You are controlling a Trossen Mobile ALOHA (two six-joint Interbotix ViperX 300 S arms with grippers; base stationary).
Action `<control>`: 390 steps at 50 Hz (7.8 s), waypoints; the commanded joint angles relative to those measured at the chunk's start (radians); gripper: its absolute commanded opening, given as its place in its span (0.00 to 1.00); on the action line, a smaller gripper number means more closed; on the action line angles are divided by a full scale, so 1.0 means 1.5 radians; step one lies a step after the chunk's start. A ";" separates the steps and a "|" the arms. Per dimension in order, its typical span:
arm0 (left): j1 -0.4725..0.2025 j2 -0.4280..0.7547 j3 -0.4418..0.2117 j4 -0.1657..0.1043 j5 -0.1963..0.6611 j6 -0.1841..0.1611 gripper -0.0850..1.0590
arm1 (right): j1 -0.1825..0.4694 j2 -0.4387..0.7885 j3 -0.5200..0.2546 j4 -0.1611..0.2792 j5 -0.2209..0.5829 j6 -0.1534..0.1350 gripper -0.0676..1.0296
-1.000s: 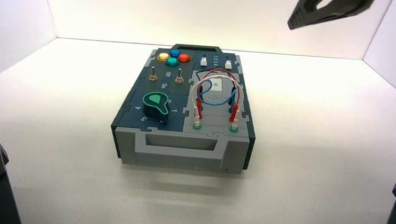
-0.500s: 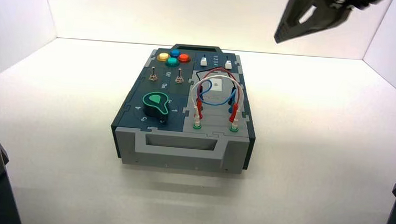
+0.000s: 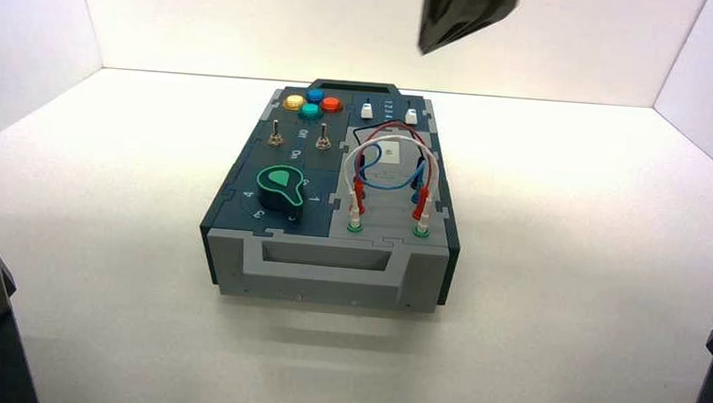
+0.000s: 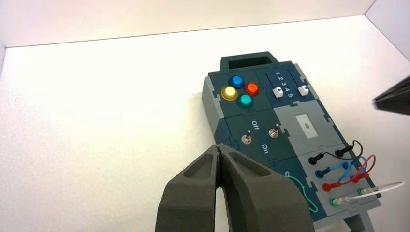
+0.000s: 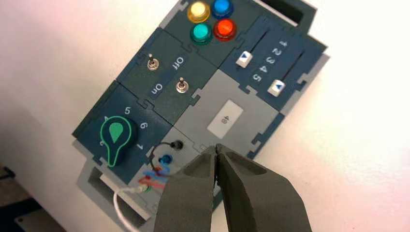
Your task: Move the bottom slider to position 1.
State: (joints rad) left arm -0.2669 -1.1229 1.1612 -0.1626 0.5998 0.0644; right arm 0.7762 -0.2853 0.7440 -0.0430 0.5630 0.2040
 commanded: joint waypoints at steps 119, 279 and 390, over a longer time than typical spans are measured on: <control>-0.020 0.008 -0.010 -0.001 -0.008 0.000 0.05 | -0.071 0.327 -0.207 0.000 -0.081 0.002 0.04; -0.020 0.014 -0.012 -0.001 -0.011 0.001 0.05 | -0.098 0.407 -0.298 -0.016 -0.034 -0.002 0.04; -0.020 0.005 -0.013 0.003 -0.011 0.002 0.05 | -0.097 0.378 -0.286 -0.015 0.005 -0.004 0.04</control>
State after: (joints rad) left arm -0.2915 -1.1167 1.1612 -0.1611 0.5937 0.0660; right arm 0.6259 0.3344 0.3145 -0.0675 0.5752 0.2025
